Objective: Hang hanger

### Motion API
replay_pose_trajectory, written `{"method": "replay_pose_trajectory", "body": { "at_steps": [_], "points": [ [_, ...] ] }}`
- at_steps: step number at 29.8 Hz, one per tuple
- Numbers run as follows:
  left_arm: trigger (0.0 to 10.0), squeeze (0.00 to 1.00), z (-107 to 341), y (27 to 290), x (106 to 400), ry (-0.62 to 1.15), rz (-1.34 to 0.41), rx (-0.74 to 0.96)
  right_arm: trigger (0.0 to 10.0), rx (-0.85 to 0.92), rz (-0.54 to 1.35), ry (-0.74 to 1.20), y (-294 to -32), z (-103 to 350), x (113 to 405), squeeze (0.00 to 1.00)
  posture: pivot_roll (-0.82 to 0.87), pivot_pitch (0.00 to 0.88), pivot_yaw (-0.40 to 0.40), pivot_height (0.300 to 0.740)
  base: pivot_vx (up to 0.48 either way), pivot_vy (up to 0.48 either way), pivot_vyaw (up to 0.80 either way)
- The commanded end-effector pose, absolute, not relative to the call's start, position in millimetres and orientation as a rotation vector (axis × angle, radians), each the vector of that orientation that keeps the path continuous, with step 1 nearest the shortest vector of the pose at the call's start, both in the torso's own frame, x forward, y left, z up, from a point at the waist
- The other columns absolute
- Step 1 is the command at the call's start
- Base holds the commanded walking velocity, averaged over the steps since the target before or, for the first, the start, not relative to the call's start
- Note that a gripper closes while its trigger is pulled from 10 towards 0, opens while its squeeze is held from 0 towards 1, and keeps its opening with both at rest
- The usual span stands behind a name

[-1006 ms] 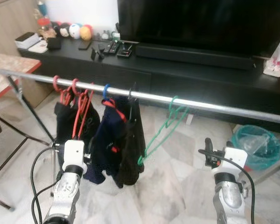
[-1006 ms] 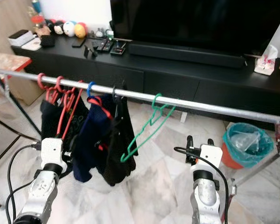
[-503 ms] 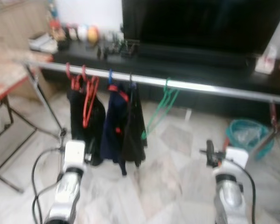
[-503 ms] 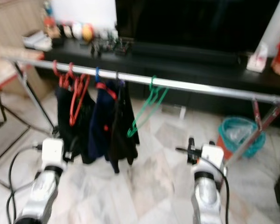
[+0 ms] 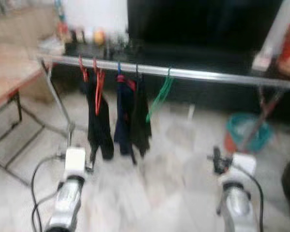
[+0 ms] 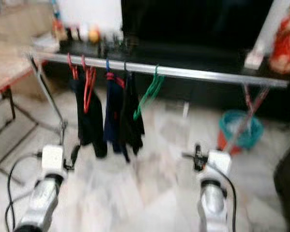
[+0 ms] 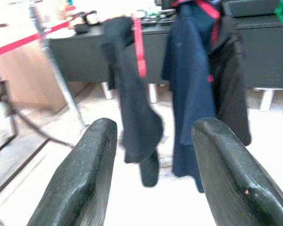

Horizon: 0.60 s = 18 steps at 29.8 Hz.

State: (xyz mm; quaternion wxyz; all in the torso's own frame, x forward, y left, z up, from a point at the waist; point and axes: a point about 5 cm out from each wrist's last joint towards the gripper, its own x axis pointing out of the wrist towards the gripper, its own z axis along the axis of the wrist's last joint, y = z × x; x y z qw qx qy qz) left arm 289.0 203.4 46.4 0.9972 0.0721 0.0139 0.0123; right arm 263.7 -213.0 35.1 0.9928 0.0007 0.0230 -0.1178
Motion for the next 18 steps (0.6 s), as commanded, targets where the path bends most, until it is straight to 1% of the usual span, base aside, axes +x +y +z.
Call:
{"method": "replay_pose_trajectory", "body": {
  "at_steps": [1, 3, 5, 7, 8, 9, 12, 13, 15, 17, 18],
  "points": [
    [10.0, 0.0, 36.7, 209.3, 287.7, 0.103, 0.039, 0.116, 10.0, 0.019, -0.256, 0.091, -216.6, 30.1, 266.4, 0.0, 0.0, 0.0, 0.029, 0.74, 0.0, 0.0, 0.0],
    [10.0, 0.0, 26.9, 214.0, 289.3, 0.2, 0.037, 0.086, 10.0, 0.036, -0.285, 0.191, -224.2, 16.2, 265.2, 0.0, 0.0, 0.0, 0.032, 0.74, 0.0, 0.0, 0.0],
    [10.0, 0.0, 24.6, 215.4, 289.6, 0.224, 0.039, 0.075, 10.0, 0.037, -0.294, 0.221, -226.3, 12.5, 264.7, 0.0, 0.01, 0.0, 0.032, 0.74, 0.0, 0.0, 0.0],
    [10.0, 0.0, 18.7, 219.8, 289.8, 0.288, 0.044, 0.062, 10.0, 0.088, -0.3, 0.287, -229.3, 2.6, 262.6, 0.0, 0.01, 0.0, 0.033, 0.74, 0.0, 0.0, 0.0],
    [10.0, 0.0, 18.7, 219.8, 289.8, 0.288, 0.044, 0.062, 10.0, 0.088, -0.3, 0.287, -229.3, 2.6, 262.6, 0.0, 0.01, 0.0, 0.033, 0.74, 0.0, 0.0, 0.0],
    [10.0, 0.0, 11.1, 222.3, 288.5, 0.369, 0.038, 0.06, 10.0, 0.102, -0.297, 0.363, -231.7, -8.5, 257.4, 0.0, 0.01, 0.0, 0.033, 0.74, 0.0, 0.0, 0.0],
    [10.0, 0.0, 2.1, 221.7, 285.6, 0.462, 0.026, 0.07, 10.0, 0.124, -0.296, 0.458, -233.4, -21.6, 248.6, 0.0, 0.01, 0.0, 0.03, 0.74, 0.0, 0.0, 0.0],
    [10.0, 0.0, 2.1, 221.7, 285.6, 0.462, 0.026, 0.07, 10.0, 0.124, -0.296, 0.458, -233.4, -21.6, 248.6, 0.0, 0.01, 0.0, 0.03, 0.74, 0.0, 0.0, 0.0],
    [10.0, 0.0, -7.2, 220.0, 279.8, 0.536, 0.014, 0.096, 10.0, 0.103, -0.301, 0.552, -236.6, -34.2, 236.1, 0.0, 0.01, 0.0, 0.03, 0.74, 0.0, 0.0, 0.0],
    [10.0, 0.0, -9.4, 219.8, 278.1, 0.554, 0.012, 0.103, 10.0, 0.115, -0.313, 0.568, -238.1, -36.7, 233.0, 0.0, 0.01, 0.0, 0.03, 0.74, 0.0, 0.0, 0.0],
    [10.0, 0.0, -20.8, 220.0, 267.7, 0.635, 0.013, 0.114, 10.0, 0.132, -0.339, 0.654, -239.6, -50.0, 216.1, 0.0, 0.0, 0.0, 0.029, 0.74, 0.0, 0.0, 0.0]
  ]
}}
